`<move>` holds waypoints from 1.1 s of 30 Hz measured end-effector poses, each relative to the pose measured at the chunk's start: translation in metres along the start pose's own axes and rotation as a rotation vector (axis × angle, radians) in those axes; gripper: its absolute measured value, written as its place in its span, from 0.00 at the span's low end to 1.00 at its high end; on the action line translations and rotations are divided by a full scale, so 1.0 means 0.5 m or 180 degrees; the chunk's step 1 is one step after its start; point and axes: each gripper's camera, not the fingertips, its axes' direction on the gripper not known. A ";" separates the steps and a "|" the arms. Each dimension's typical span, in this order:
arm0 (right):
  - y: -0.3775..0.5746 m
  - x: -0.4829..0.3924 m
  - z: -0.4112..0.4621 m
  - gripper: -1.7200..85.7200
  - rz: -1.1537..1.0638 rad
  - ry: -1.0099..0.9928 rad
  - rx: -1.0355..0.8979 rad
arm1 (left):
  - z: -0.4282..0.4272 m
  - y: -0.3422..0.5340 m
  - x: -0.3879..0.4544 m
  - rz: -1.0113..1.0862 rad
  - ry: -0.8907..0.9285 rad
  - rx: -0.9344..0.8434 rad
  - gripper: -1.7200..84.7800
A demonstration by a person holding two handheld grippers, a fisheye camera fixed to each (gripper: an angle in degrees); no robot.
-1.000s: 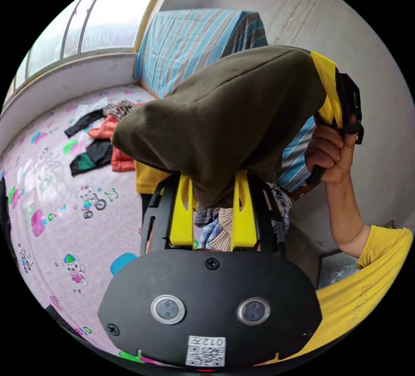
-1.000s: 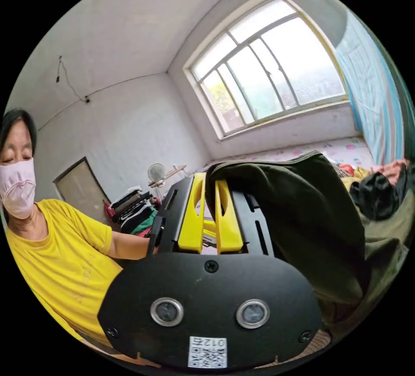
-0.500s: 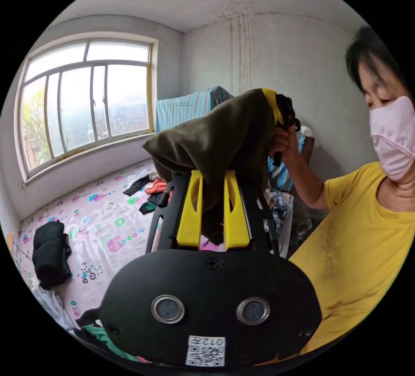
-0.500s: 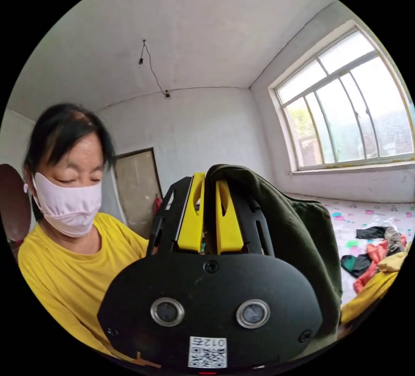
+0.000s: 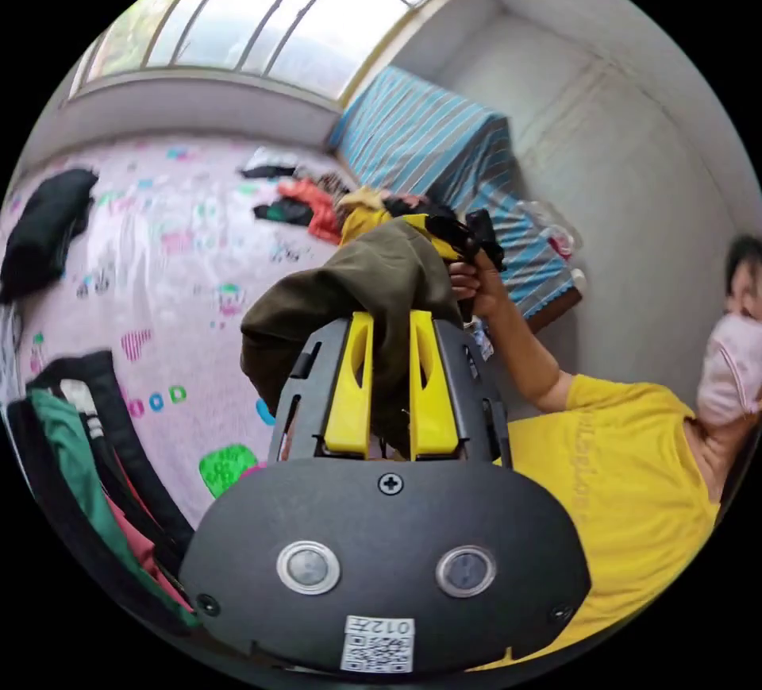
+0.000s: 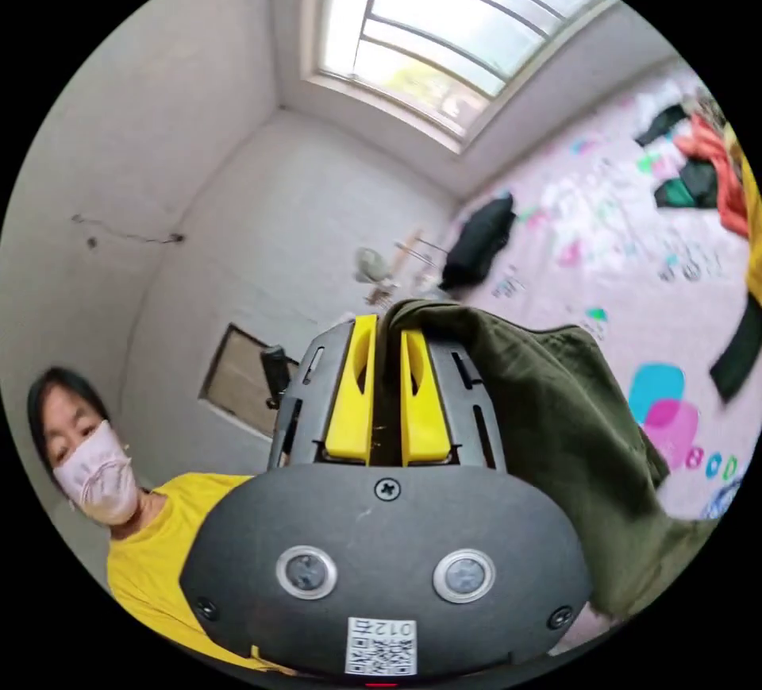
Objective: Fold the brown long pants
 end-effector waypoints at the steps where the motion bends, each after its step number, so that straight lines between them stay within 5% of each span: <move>1: -0.005 0.101 0.055 0.05 0.0293 0.0312 -0.0242 | 0.081 -0.003 -0.068 -0.0332 -0.0107 -0.0301 0.09; 6: 0.094 0.314 0.174 0.04 0.0620 0.1489 -0.0540 | 0.186 0.078 -0.223 -0.1028 -0.0560 -0.0232 0.07; 11: 0.205 0.353 0.287 0.03 -0.0014 0.2732 -0.1144 | 0.219 0.155 -0.160 -0.0185 -0.1276 -0.0304 0.07; 16: 0.271 0.355 0.397 0.06 -0.0460 0.2332 -0.1163 | 0.373 0.224 -0.085 0.0452 -0.1796 -0.0948 0.12; 24: 0.272 0.391 0.569 0.23 -0.0688 0.2192 -0.1524 | 0.411 0.249 -0.080 0.0488 -0.1947 -0.0892 0.16; 30: 0.228 0.471 0.568 0.14 -0.0025 0.1686 -0.1267 | 0.386 0.270 -0.114 0.0311 -0.1264 -0.0983 0.10; 33: 0.199 0.465 0.508 0.08 0.0187 0.0858 -0.0982 | 0.283 0.265 -0.086 0.0241 -0.1269 -0.0406 0.10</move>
